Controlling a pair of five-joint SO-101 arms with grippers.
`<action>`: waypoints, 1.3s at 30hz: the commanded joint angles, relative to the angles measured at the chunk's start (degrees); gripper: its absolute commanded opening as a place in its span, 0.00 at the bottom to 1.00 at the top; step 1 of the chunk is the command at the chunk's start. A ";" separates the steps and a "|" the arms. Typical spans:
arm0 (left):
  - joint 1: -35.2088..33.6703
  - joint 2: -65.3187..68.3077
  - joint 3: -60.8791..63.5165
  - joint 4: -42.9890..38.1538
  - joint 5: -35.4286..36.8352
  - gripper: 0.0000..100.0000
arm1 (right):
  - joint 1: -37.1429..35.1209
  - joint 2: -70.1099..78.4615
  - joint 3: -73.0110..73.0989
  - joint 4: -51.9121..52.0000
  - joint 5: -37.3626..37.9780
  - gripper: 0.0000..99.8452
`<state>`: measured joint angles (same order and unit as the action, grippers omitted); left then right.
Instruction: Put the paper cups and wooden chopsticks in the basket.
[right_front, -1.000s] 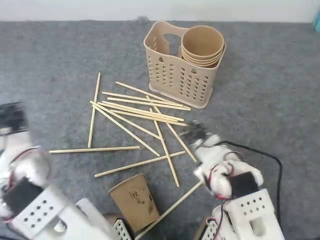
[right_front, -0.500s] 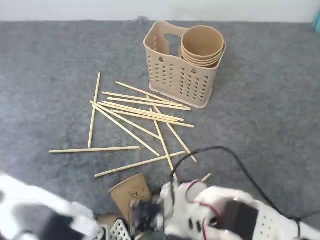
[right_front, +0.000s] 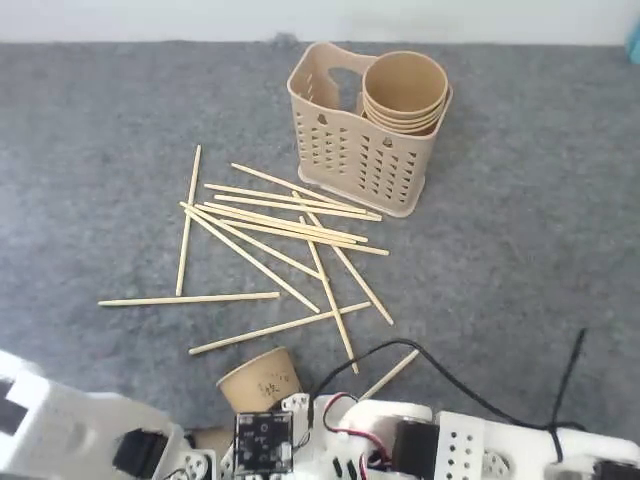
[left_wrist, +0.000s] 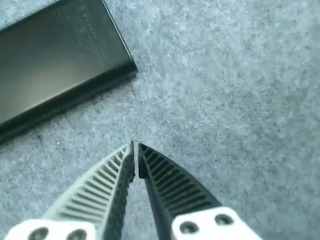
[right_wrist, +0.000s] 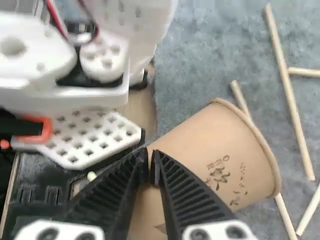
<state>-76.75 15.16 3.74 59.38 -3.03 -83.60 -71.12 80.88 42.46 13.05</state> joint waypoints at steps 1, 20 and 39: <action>-0.18 -0.18 -4.00 0.62 0.26 0.02 | -0.84 -1.01 1.23 4.53 2.46 0.03; 0.00 0.18 -4.00 0.70 -0.18 0.02 | 47.34 -3.65 -8.62 8.40 16.35 0.04; 0.35 0.53 -3.74 0.44 -0.26 0.02 | 46.11 16.84 -28.57 -3.82 -27.25 0.13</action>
<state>-76.66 16.22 2.51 59.91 -3.12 -40.70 -66.99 61.54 40.62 -2.42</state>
